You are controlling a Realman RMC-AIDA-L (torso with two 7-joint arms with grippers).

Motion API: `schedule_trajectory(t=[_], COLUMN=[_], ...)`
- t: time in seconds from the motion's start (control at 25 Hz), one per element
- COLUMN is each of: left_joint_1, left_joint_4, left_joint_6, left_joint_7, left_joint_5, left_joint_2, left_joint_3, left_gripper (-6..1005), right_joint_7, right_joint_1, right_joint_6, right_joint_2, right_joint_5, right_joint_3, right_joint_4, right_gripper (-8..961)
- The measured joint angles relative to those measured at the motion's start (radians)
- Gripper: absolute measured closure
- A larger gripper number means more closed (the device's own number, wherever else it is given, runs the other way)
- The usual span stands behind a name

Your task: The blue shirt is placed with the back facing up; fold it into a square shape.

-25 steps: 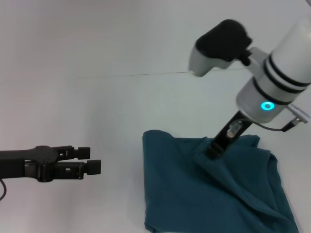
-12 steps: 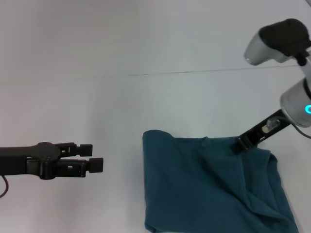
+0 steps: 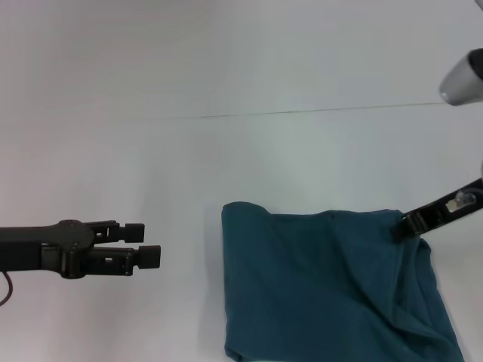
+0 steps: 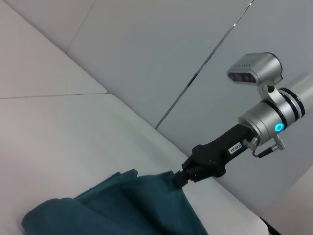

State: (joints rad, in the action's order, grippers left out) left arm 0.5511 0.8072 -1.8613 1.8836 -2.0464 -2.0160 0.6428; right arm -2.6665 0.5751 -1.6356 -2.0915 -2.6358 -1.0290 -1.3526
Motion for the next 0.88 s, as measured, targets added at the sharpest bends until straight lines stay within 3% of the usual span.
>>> schedule_trajectory(t=[0.28, 0.88], left_joint_1=[0.002, 0.004], left_joint_4=[0.001, -0.002], left_joint_6=[0.0, 0.004], left_joint_7=[0.0, 0.003], left_joint_5=[-0.002, -0.003], left_joint_2=[0.0, 0.0], left_joint_3=[0.0, 0.0], left_gripper=[124, 134], right_joint_7=[0.048, 0.139], right_joint_1=[-0.035, -0.044], right_joint_6=[0.022, 0.138], right_joint_2=[0.001, 0.021], right_joint_5=[0.02, 0.014], right_joint_3=[0.139, 0.209], right_joint_4=[0.015, 0.137], right_gripper=[930, 932])
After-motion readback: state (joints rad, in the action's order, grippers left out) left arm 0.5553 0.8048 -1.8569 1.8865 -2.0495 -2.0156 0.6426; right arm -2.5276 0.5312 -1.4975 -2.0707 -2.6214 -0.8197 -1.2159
